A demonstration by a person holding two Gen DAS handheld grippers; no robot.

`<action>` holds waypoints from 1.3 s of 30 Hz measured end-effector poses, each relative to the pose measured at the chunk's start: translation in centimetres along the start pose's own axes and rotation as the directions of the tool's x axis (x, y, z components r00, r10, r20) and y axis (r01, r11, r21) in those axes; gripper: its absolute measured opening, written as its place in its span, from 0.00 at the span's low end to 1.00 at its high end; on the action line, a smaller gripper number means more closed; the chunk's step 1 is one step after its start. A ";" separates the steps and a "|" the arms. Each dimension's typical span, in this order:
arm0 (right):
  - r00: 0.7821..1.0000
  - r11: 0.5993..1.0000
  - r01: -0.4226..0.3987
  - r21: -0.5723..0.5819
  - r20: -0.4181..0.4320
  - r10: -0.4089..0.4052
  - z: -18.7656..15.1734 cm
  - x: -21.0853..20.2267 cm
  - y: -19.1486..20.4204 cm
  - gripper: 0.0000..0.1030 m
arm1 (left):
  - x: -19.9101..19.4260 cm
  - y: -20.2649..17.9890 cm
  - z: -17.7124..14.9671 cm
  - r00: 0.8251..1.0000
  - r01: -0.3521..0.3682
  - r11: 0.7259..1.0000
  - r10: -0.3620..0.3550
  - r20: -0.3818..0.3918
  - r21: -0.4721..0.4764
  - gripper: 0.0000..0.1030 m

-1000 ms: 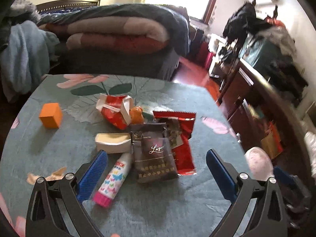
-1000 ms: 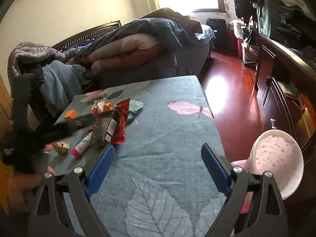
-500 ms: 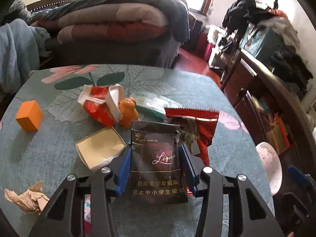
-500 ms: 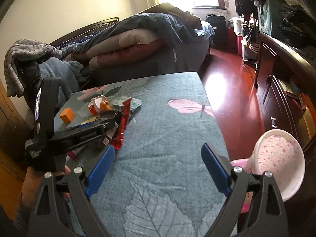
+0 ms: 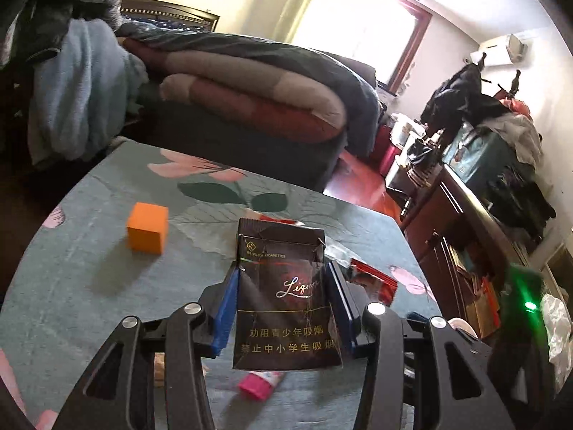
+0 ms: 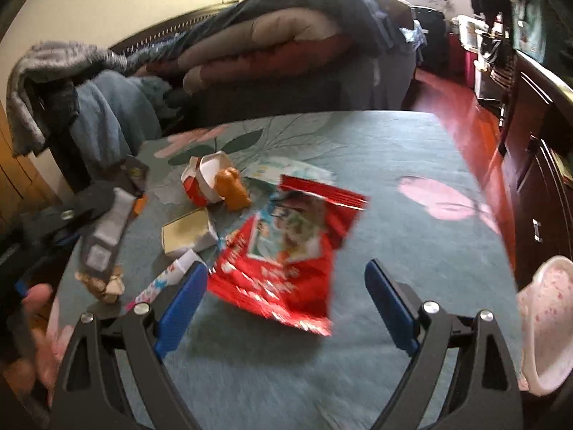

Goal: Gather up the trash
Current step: 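Grasp the black cigarette pack with the left tool while the right tool grasps the red snack bag, then carry both items over the pink basin and open both tools to drop them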

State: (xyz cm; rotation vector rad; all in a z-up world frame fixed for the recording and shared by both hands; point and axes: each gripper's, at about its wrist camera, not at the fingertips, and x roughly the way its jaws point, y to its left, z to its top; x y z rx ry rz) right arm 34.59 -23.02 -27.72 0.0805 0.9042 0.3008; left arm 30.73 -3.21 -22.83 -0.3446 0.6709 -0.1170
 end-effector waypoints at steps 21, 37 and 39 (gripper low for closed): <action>0.997 0.997 -0.067 0.046 0.047 0.065 -0.1 -3.3 -2.4 0.14 | -1.2 -1.7 -0.1 0.997 0.075 0.997 -0.075 0.011 0.014 0.47; 0.994 0.988 -0.012 0.154 0.108 -0.004 -5.0 -12.3 -10.0 0.14 | -1.9 -11.7 -1.4 0.979 0.202 0.966 -0.201 -0.022 0.159 0.47; 0.992 0.986 0.008 0.168 0.124 -0.030 -5.6 -13.5 -11.2 0.14 | -1.8 -13.7 -1.6 0.974 0.228 0.956 -0.226 -0.031 0.187 0.47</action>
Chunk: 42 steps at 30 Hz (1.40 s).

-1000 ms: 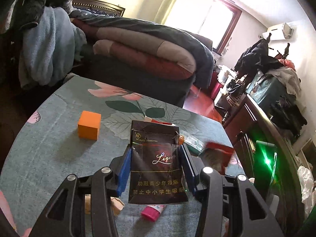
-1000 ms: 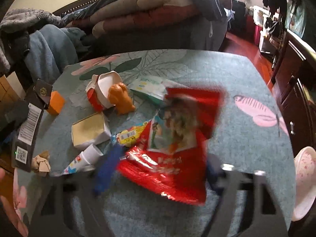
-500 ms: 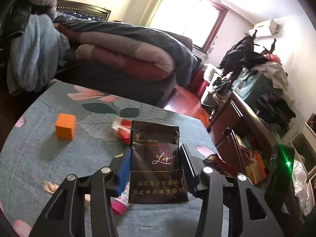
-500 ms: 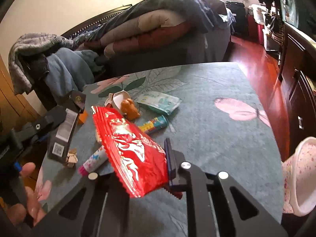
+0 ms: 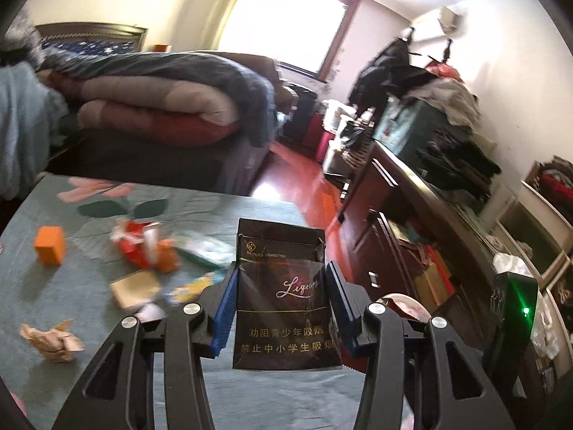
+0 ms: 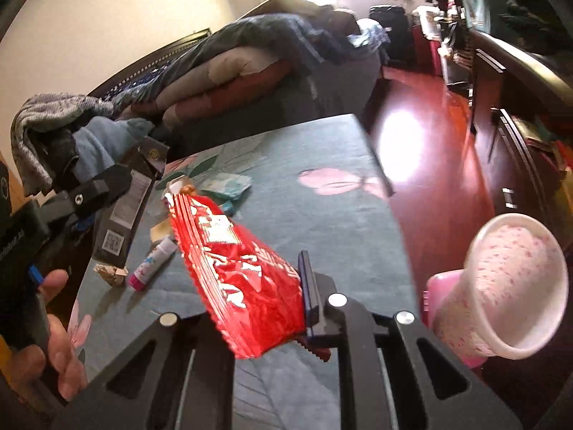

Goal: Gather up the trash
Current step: 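Carry both items over the pink basin and open both tools to drop them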

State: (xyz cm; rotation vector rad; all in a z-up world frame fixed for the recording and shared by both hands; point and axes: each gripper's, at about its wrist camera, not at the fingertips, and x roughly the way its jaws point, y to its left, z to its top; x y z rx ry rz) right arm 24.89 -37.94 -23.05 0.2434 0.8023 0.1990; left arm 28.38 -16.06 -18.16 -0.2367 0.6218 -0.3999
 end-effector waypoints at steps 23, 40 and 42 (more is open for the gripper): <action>0.927 0.872 0.338 0.355 0.036 -0.374 -4.2 -8.9 -23.7 0.15 | 13.3 -22.9 -3.8 0.923 0.357 0.886 -0.285 -0.260 0.296 0.47; 0.907 0.817 0.404 0.413 -0.063 -0.416 -5.4 -3.4 -30.5 0.43 | 20.8 -25.2 -5.7 0.866 0.413 0.898 -0.338 -0.367 0.148 0.90; 0.906 0.816 0.406 0.412 -0.063 -0.419 -5.5 -3.4 -30.2 0.52 | 20.5 -24.7 -5.3 0.871 0.408 0.902 -0.339 -0.356 0.139 0.91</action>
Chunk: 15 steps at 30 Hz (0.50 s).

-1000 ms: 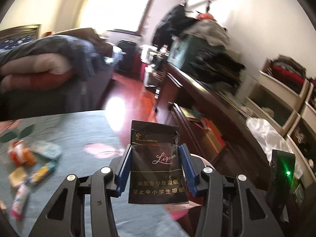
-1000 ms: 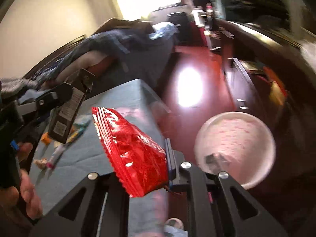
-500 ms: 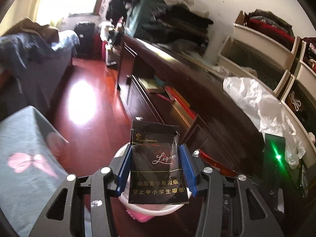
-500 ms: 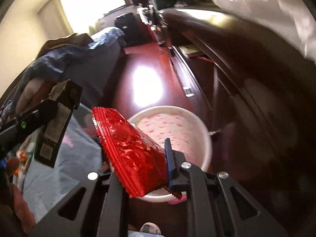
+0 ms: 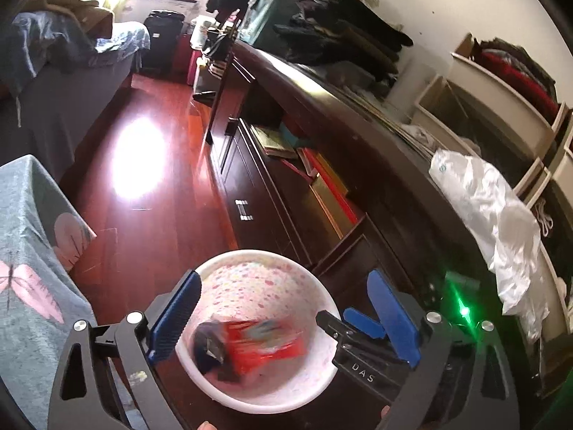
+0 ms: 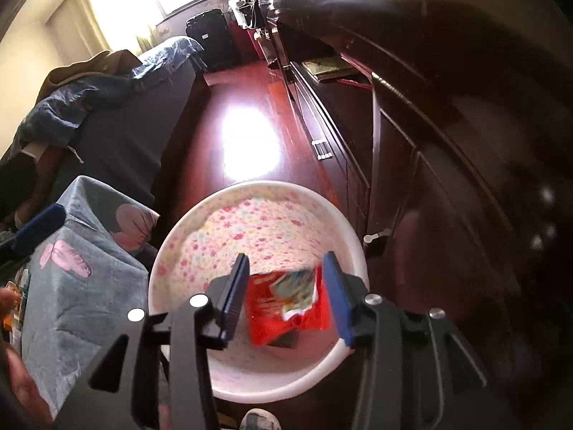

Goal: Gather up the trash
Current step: 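Carry both items over the pink basin and open both tools to drop them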

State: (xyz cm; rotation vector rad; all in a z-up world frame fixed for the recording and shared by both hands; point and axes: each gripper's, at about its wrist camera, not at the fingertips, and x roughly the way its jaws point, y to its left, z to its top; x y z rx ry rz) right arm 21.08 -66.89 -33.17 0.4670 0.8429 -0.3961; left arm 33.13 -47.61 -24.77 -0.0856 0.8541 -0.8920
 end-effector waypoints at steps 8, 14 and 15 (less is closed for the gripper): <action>1.000 0.999 0.025 -0.026 0.013 -0.025 -0.6 -1.6 2.1 0.72 | -3.9 1.3 -0.2 0.997 -0.054 0.998 0.055 0.052 -0.012 0.96; 1.000 0.998 -0.005 -0.061 0.001 0.005 -1.6 -3.8 5.4 0.87 | -7.6 3.0 -0.3 0.977 -0.200 0.980 0.201 0.074 -0.018 0.96; 1.000 0.997 -0.011 -0.073 -0.001 0.011 -1.8 -4.2 6.4 0.89 | -8.4 3.5 -0.4 0.973 -0.215 0.976 0.216 0.084 -0.027 0.96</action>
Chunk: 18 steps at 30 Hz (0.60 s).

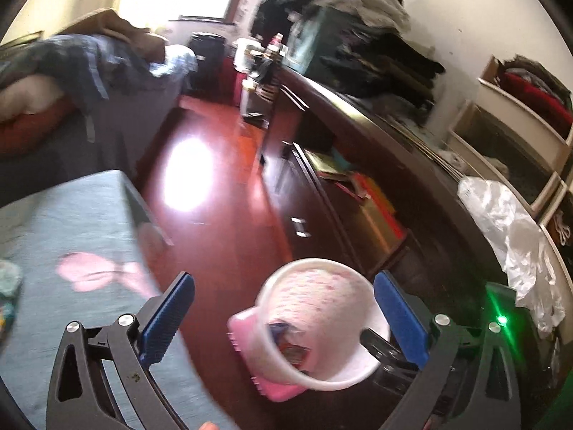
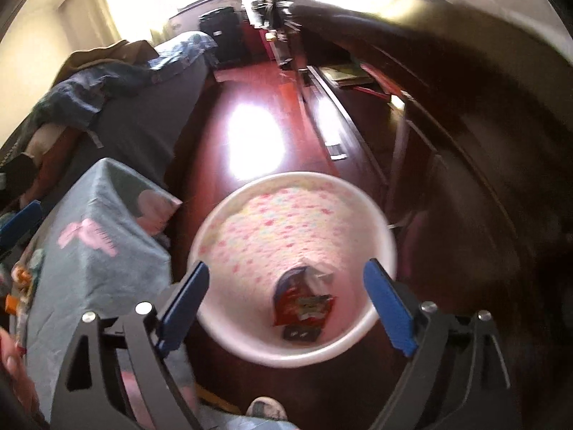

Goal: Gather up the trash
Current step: 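Carry both items over the pink basin and open both tools to drop them, then move both open tools back over the table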

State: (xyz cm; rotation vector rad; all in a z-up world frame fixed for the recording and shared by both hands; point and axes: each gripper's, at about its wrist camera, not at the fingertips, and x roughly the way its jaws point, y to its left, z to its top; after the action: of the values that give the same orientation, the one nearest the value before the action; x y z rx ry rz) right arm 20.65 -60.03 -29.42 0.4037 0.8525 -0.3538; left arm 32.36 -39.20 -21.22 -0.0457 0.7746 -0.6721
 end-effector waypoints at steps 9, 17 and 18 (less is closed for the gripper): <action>0.992 0.983 -0.121 -0.142 0.011 0.123 -1.5 -3.7 9.0 0.95 | -6.7 7.3 -0.9 0.984 -0.166 0.979 0.172 0.039 -0.118 0.96; 0.968 0.928 -0.246 -0.278 -0.025 0.250 -3.4 -5.9 17.2 0.96 | -12.0 15.7 -5.2 0.922 -0.381 0.898 0.386 -0.022 -0.220 0.96; 0.965 0.920 -0.259 -0.295 -0.033 0.261 -3.8 -6.1 18.4 0.96 | -12.5 16.8 -5.9 0.914 -0.402 0.887 0.404 -0.036 -0.226 0.96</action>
State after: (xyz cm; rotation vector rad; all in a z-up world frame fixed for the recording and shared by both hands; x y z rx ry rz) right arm 22.84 -41.43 -23.26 0.2298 0.8187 0.0221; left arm 31.15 -17.55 -22.25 -0.0963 0.8161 -0.1828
